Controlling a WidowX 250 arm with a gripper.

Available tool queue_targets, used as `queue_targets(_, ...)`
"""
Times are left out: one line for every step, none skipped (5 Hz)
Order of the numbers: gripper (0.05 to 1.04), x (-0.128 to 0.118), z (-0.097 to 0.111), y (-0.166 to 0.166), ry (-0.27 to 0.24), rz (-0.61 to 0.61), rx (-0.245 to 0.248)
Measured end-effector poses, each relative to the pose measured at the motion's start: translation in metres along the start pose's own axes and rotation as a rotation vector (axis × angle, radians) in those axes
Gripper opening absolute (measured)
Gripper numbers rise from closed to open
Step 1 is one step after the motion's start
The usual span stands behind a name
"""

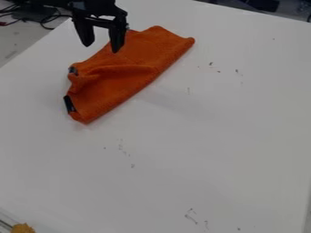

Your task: Unfold the cloth from left to right

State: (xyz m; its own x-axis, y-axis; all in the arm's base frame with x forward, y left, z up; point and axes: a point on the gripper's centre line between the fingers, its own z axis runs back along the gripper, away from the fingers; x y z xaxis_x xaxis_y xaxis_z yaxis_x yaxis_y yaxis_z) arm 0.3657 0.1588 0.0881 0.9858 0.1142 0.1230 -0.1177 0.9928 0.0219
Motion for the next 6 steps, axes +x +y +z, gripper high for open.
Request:
queue_targets(1.0, -0.006, -0.016, -0.001, 0.044, -0.001, -0.014)
queue_targets(1.001, -0.019, -0.025, 0.01, 0.071, 0.019, -0.012)
queue_targets(1.0, -0.026, -0.024, 0.034, 0.063, 0.047, 0.007)
queue_targets(1.0, -0.033, -0.024, 0.053, 0.057, 0.069, 0.026)
queue_targets(1.001, -0.036, -0.028, 0.066, 0.027, 0.102, 0.034)
queue_targets(1.0, -0.024, -0.04, 0.066, 0.02, 0.088, 0.006)
